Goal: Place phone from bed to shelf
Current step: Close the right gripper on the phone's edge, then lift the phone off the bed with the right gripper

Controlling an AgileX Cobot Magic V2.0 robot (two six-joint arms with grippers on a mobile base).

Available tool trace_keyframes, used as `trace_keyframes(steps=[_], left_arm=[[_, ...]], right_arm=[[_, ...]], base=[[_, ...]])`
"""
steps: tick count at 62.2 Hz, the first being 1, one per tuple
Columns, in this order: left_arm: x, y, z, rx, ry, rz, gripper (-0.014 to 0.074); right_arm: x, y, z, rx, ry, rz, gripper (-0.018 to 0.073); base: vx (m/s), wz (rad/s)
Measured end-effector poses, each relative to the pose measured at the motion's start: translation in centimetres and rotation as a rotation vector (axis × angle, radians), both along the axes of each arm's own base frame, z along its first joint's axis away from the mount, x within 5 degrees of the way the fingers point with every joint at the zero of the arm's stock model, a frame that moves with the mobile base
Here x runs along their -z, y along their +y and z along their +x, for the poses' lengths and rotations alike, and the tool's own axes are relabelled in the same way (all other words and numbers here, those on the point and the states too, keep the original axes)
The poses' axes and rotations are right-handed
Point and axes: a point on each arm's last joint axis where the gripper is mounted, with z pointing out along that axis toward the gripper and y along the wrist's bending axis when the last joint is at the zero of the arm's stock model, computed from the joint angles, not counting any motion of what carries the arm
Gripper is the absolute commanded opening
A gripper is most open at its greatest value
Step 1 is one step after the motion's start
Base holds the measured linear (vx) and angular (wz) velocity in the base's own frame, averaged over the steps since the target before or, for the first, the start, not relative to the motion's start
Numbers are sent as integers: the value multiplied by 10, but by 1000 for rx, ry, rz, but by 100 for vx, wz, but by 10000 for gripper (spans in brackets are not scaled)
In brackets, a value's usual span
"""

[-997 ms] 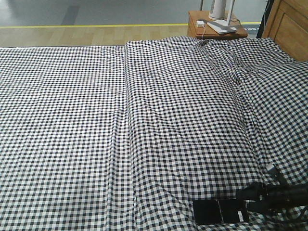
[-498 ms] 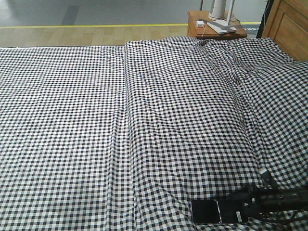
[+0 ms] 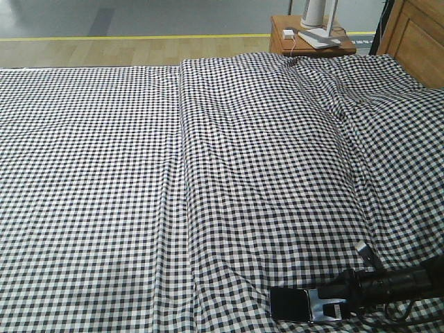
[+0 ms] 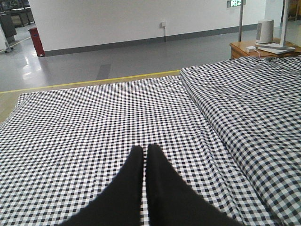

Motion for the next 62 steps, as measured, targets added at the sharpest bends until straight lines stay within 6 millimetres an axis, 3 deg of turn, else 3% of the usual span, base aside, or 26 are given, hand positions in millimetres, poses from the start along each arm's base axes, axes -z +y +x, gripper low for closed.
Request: trace_keyframes(steps=[12, 42, 53, 62], left_arm=[[0, 0, 0, 0, 0, 0, 1], [0, 0, 0, 0, 0, 0, 1], [0, 0, 0, 0, 0, 0, 1], [0, 0, 0, 0, 0, 0, 1]], right_arm=[[2, 1, -4, -32, 7, 8, -17], [-3, 0, -3, -44, -4, 7, -10], [-28, -5, 12, -41, -32, -24, -6], [-62, -11, 29, -24, -74, -59, -3]], base=[[0, 0], [0, 0], [0, 0], [0, 0]])
